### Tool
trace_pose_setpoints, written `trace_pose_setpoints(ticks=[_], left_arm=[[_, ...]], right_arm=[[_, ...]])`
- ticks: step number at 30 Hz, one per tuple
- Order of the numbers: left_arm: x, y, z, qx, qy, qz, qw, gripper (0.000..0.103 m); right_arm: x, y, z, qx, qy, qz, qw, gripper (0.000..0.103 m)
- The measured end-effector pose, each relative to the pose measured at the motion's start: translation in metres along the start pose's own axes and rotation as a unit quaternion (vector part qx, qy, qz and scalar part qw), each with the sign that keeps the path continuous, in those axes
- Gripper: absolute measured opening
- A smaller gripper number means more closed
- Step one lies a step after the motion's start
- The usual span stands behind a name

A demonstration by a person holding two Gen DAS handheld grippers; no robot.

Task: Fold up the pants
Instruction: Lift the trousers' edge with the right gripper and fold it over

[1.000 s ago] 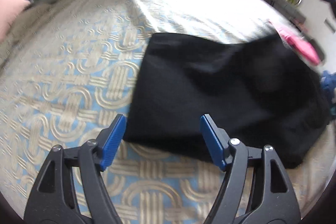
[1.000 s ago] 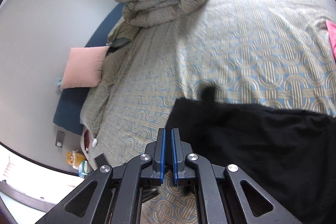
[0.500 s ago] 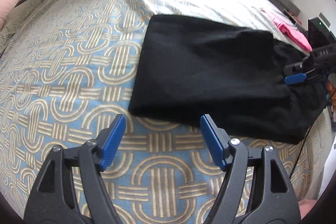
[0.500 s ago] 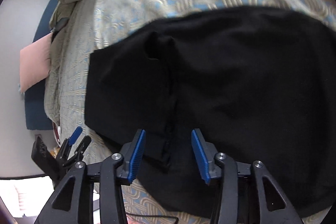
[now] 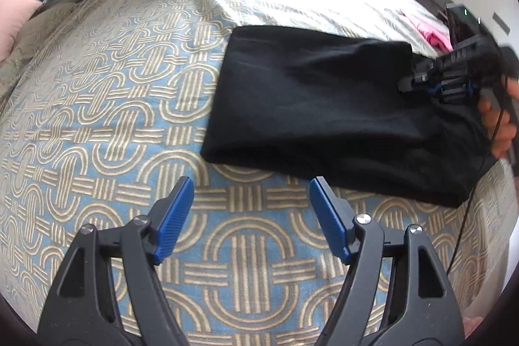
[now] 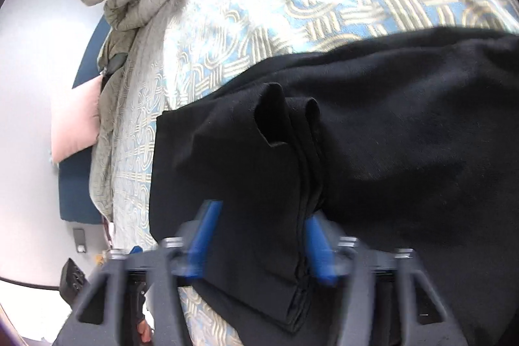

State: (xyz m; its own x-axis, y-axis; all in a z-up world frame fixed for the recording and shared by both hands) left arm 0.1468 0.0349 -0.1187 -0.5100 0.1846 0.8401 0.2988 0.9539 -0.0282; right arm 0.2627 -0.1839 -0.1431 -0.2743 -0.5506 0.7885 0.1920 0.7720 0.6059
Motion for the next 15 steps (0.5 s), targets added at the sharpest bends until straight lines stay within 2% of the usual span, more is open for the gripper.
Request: trace_pose_setpoints(ticks=[4, 7, 12, 15], left_arm=[[-0.001, -0.01, 0.001, -0.006, -0.002, 0.002, 1.0, 0.074], [-0.005, -0.008, -0.004, 0.017, -0.002, 0.011, 0.9998, 0.074], [-0.014, -0.005, -0.016, 0.05, 0.0, 0.026, 0.9984, 0.075], [-0.019, -0.009, -0.024, 0.037, -0.005, -0.007, 0.9993, 0.079]], right_arm=[[0.018, 0.017, 0.004, -0.03, -0.026, -0.071, 0.997, 0.005], [0.043, 0.045, 0.003, -0.039, -0.051, -0.128, 0.99, 0.005], [0.074, 0.103, -0.008, 0.003, -0.074, -0.155, 0.985, 0.005], [0.08, 0.139, -0.015, 0.019, -0.075, -0.167, 0.983, 0.005]])
Point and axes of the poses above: each gripper's, at about its wrist camera, not at the fingertips, and x roughly against the way its jaws point, y to its left, z to its underside, the point moved 2 cm from there along -x, roughly the way its jaws point
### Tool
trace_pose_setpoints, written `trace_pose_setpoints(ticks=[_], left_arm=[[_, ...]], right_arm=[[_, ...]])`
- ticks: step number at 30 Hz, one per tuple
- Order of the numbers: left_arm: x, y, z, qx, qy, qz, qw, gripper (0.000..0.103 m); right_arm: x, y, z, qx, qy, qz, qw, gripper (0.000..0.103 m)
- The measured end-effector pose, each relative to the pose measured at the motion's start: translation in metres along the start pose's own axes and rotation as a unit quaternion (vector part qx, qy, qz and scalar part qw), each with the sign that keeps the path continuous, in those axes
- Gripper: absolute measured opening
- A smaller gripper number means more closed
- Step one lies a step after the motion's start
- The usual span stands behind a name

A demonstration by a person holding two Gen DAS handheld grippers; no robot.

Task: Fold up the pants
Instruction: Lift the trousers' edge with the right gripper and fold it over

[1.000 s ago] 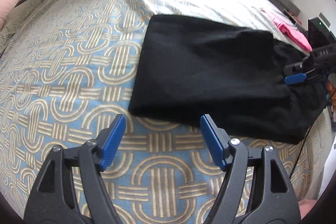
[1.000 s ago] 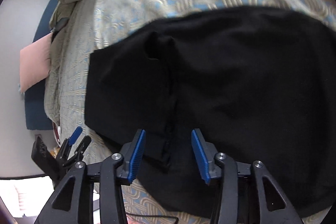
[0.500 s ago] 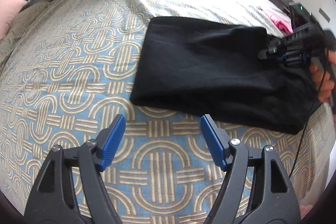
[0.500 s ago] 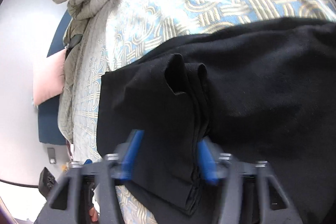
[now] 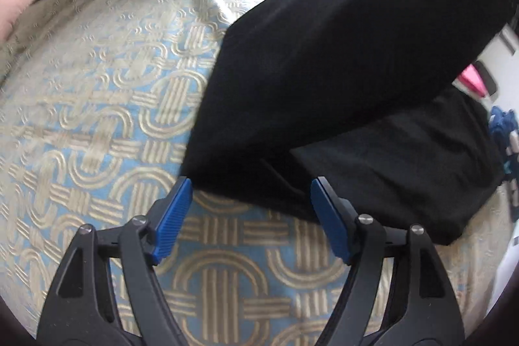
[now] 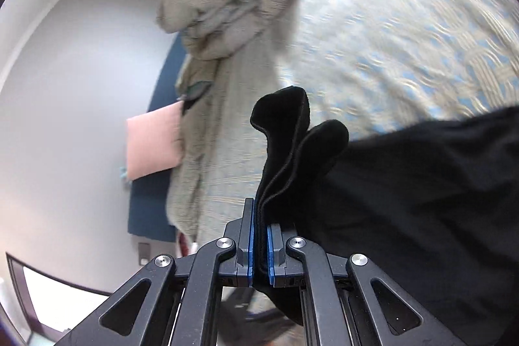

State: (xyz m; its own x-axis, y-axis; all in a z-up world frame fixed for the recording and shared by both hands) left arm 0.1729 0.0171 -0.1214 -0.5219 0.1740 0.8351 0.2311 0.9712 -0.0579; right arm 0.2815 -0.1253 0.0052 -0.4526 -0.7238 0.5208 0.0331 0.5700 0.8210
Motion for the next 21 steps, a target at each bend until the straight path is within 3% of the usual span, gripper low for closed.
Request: trace_pose_setpoints(ticks=[5, 9, 12, 14, 15, 18, 21], left_arm=[[-0.016, 0.014, -0.017, 0.05, 0.001, -0.025, 0.9984, 0.08], [-0.032, 0.04, -0.021, 0.083, 0.028, -0.091, 0.992, 0.08], [-0.026, 0.06, -0.014, 0.094, 0.038, -0.081, 0.9916, 0.082], [-0.017, 0.07, -0.008, 0.086, 0.037, -0.082, 0.9922, 0.082], [-0.011, 0.075, -0.006, 0.075, 0.032, -0.1, 0.9917, 0.085], [0.0, 0.087, -0.003, 0.075, 0.023, -0.094, 0.9925, 0.087], [0.007, 0.084, -0.003, 0.053, 0.01, -0.12, 0.9913, 0.087]], right_arm=[[-0.008, 0.035, 0.0, 0.021, 0.005, -0.008, 1.0, 0.005], [-0.007, 0.04, 0.0, 0.025, 0.008, -0.007, 1.0, 0.005], [-0.001, 0.033, -0.003, 0.026, 0.002, 0.005, 1.0, 0.005], [0.004, 0.025, -0.007, 0.021, -0.001, 0.014, 1.0, 0.005], [0.005, 0.02, -0.008, 0.017, -0.001, 0.016, 1.0, 0.005], [0.002, 0.005, -0.012, 0.003, 0.007, 0.021, 1.0, 0.005], [-0.002, -0.001, -0.013, 0.0, 0.011, 0.024, 1.0, 0.005]])
Point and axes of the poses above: each gripper's, at about its wrist camera, not at the fingertips, and x roughly against the way its jaws point, y to its left, z to its underside, the point moved 2 cm from there along -x, roughly the way its jaws point
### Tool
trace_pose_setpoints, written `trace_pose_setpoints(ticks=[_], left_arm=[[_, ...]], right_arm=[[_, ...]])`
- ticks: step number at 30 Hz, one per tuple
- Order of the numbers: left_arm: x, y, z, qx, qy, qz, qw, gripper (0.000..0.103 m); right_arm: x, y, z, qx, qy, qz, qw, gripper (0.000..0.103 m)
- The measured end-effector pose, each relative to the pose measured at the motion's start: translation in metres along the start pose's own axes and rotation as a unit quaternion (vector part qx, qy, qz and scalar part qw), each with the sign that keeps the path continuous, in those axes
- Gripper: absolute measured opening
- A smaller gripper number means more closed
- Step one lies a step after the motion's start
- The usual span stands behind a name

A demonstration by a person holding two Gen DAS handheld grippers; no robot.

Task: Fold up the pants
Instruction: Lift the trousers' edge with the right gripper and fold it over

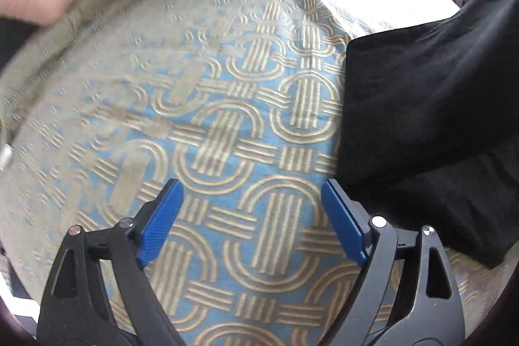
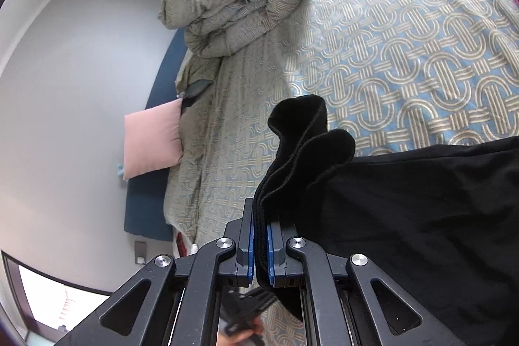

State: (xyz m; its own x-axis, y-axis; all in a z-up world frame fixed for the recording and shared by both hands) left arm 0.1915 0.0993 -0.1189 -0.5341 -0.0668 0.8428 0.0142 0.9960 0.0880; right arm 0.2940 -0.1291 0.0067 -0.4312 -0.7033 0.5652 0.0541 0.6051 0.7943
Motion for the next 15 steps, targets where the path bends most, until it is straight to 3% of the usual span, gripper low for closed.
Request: trace_pose_setpoints(ticks=[2, 6, 8, 9, 10, 14, 15], left_arm=[[0.005, -0.007, 0.003, -0.023, -0.002, 0.004, 0.9997, 0.087], [0.022, -0.042, 0.014, -0.06, -0.004, 0.123, 0.9906, 0.087], [0.018, -0.064, 0.014, -0.093, -0.007, 0.094, 0.9912, 0.087], [0.009, -0.077, 0.009, -0.108, -0.009, 0.05, 0.9928, 0.087], [0.001, -0.083, 0.004, -0.108, -0.008, 0.028, 0.9937, 0.087], [-0.026, -0.067, -0.016, -0.013, 0.011, 0.028, 0.9995, 0.087], [-0.027, -0.052, -0.017, 0.01, 0.008, 0.009, 0.9999, 0.087]], right_arm=[[-0.001, -0.005, -0.001, -0.006, 0.001, -0.001, 1.0, 0.005], [0.002, -0.01, -0.001, -0.01, 0.001, 0.001, 1.0, 0.005], [0.003, -0.009, -0.001, -0.007, 0.002, 0.003, 1.0, 0.005], [0.002, -0.007, -0.001, -0.006, 0.002, 0.003, 1.0, 0.005], [0.002, -0.004, -0.001, -0.006, 0.002, 0.003, 1.0, 0.005], [0.002, 0.006, 0.0, 0.002, -0.002, 0.001, 1.0, 0.005], [0.002, 0.007, 0.001, 0.005, -0.003, 0.002, 1.0, 0.005]])
Point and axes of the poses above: each gripper's, at about its wrist camera, not at the fingertips, and x roughly against the way its jaws point, y to its left, z to its underside, the point moved 2 cm from there along -x, roughly the way its jaws point
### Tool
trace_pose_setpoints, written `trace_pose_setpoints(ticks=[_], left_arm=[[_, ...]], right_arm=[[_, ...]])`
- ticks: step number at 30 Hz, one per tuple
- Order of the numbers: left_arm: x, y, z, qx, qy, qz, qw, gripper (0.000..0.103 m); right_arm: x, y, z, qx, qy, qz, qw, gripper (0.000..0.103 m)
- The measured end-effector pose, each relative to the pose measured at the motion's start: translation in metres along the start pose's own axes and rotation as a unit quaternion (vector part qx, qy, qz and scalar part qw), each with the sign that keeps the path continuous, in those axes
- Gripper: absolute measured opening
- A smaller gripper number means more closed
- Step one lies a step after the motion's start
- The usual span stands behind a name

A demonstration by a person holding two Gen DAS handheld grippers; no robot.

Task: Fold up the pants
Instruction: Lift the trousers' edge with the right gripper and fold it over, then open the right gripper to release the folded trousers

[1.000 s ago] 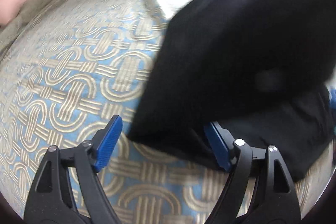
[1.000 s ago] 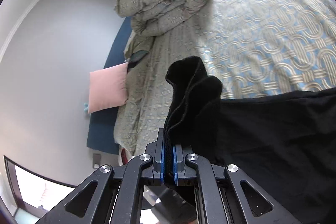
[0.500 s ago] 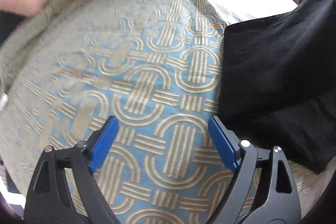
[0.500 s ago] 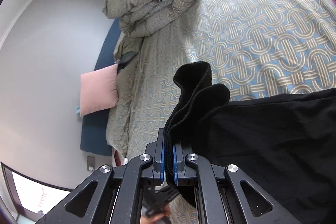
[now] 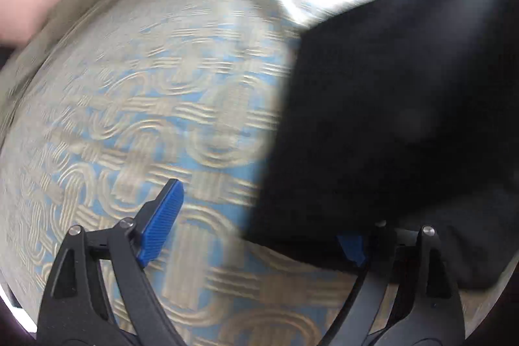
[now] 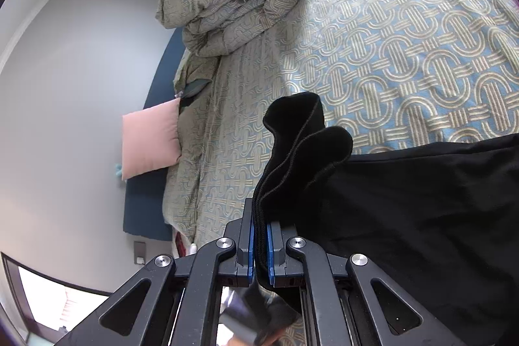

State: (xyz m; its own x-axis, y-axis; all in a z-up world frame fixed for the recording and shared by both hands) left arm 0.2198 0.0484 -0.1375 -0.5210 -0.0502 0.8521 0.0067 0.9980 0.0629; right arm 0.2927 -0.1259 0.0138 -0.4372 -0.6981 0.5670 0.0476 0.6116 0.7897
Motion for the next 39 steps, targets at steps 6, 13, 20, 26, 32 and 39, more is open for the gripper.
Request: trace_pose_setpoints(ticks=[6, 13, 20, 26, 32, 39], left_arm=[[0.006, 0.04, 0.008, -0.014, -0.004, 0.009, 0.9998, 0.089], [0.012, 0.027, 0.024, -0.117, -0.027, -0.033, 0.9922, 0.089], [0.018, 0.037, 0.034, -0.133, -0.012, -0.03, 0.9906, 0.088], [0.038, 0.055, 0.033, -0.064, -0.015, 0.048, 0.9967, 0.088], [0.042, 0.056, 0.028, -0.028, -0.016, 0.07, 0.997, 0.088], [0.045, 0.045, 0.02, -0.024, -0.023, 0.093, 0.9951, 0.088]], right_arm=[[-0.005, -0.004, 0.0, 0.008, 0.006, 0.021, 1.0, 0.005], [-0.006, -0.055, 0.008, -0.039, 0.013, 0.05, 0.998, 0.005], [0.0, -0.135, 0.053, -0.098, 0.054, 0.105, 0.988, 0.005], [-0.011, -0.182, 0.066, -0.128, 0.091, 0.108, 0.982, 0.024], [-0.018, -0.181, 0.049, -0.124, 0.059, 0.072, 0.988, 0.058], [-0.017, -0.145, 0.045, -0.039, 0.01, 0.122, 0.992, 0.004]])
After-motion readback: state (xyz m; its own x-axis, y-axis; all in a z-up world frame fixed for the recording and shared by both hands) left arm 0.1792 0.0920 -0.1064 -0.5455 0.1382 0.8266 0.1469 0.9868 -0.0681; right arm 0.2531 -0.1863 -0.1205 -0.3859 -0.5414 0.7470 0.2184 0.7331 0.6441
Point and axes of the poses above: each gripper's, at about its wrist camera, not at the fingertips, and x roughly against the way its jaws point, y to its left, z to its underside, the point moved 2 cm from there along -x, roughly the way its jaws point
